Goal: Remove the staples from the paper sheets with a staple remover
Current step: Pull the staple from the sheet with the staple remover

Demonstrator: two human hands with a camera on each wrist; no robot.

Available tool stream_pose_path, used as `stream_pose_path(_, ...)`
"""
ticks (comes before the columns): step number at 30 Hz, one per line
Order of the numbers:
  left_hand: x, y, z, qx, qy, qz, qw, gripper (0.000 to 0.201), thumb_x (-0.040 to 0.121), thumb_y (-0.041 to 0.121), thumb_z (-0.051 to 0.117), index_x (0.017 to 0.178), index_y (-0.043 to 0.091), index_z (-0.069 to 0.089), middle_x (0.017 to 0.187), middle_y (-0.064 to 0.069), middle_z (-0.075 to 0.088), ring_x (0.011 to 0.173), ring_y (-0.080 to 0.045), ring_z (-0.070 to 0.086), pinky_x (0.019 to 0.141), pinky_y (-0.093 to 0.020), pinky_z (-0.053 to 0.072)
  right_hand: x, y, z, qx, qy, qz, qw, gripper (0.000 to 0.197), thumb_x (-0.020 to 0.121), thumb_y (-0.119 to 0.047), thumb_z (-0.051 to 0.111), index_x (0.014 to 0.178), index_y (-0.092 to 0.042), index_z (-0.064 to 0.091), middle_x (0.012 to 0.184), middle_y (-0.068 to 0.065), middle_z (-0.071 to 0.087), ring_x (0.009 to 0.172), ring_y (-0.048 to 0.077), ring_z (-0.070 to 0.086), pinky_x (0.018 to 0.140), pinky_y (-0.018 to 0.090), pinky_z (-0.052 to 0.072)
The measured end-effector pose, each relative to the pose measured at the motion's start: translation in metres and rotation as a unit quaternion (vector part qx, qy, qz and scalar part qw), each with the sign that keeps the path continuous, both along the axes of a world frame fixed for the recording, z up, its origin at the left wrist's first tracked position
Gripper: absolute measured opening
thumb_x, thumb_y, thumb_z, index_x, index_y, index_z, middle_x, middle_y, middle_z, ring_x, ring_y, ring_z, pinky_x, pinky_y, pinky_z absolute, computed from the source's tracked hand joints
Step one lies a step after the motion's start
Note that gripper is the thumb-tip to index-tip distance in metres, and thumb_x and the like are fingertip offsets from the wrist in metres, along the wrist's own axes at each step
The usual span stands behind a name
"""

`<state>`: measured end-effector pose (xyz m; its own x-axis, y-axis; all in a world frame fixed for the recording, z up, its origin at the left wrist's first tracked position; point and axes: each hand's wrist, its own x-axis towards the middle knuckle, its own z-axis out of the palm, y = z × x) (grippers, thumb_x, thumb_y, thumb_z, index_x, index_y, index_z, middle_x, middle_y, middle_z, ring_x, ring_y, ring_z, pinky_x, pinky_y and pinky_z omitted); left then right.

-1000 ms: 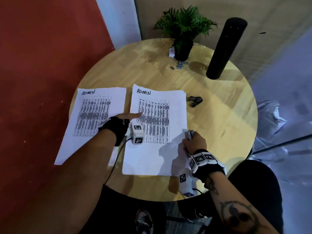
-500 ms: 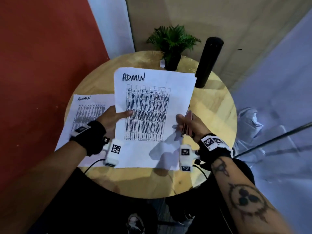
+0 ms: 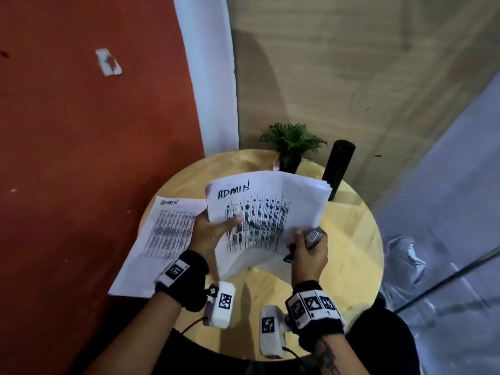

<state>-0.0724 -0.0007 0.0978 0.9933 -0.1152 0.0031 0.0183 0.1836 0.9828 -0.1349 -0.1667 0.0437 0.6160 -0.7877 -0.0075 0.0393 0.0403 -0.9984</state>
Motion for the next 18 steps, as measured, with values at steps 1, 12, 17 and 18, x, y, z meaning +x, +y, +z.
stream_pose_path(1, 0.002, 0.002, 0.007, -0.021, -0.010, 0.005, 1.000, 0.026, 0.073, 0.002, 0.072, 0.097, 0.011, 0.064, 0.074, 0.011, 0.073, 0.071, -0.002, 0.068, 0.071, -0.021, 0.051, -0.001, -0.002, 0.005, -0.001, -0.010, 0.003, 1.000, 0.020, 0.073, -0.038, 0.066, 0.085, -0.032, 0.052, 0.077, 0.007, 0.054, 0.072, 0.035, 0.058, 0.062, 0.057, 0.053)
stream_pose_path(12, 0.021, -0.021, 0.048, -0.054, -0.090, 0.212, 0.972, 0.020, 0.072, 0.014, 0.068, 0.071, 0.017, 0.049, 0.059, 0.011, 0.049, 0.050, 0.006, 0.044, 0.055, -0.013, 0.036, 0.005, -0.024, 0.089, -0.248, -0.090, -0.001, 0.965, 0.059, 0.087, -0.031, 0.064, 0.139, -0.017, 0.039, 0.090, 0.003, 0.056, 0.078, 0.014, 0.052, 0.075, 0.023, 0.039)
stream_pose_path(17, 0.024, -0.021, 0.050, -0.014, -0.089, 0.220, 0.971, 0.030, 0.082, 0.013, 0.065, 0.104, 0.018, 0.045, 0.068, 0.005, 0.043, 0.053, 0.003, 0.043, 0.050, -0.010, 0.034, 0.000, -0.029, 0.089, -0.513, -0.025, 0.060, 0.856, 0.048, 0.086, -0.036, 0.044, 0.126, -0.014, 0.058, 0.114, 0.021, 0.054, 0.072, 0.032, 0.060, 0.058, 0.026, 0.039)
stream_pose_path(18, 0.022, -0.019, 0.051, -0.010, -0.092, 0.206, 0.974, 0.032, 0.083, 0.019, 0.066, 0.107, 0.019, 0.044, 0.068, 0.005, 0.042, 0.058, -0.002, 0.044, 0.052, -0.010, 0.034, -0.001, -0.030, 0.090, -0.530, -0.015, 0.067, 0.845, 0.049, 0.082, -0.037, 0.042, 0.120, -0.012, 0.062, 0.113, 0.023, 0.055, 0.068, 0.034, 0.062, 0.056, 0.026, 0.038)
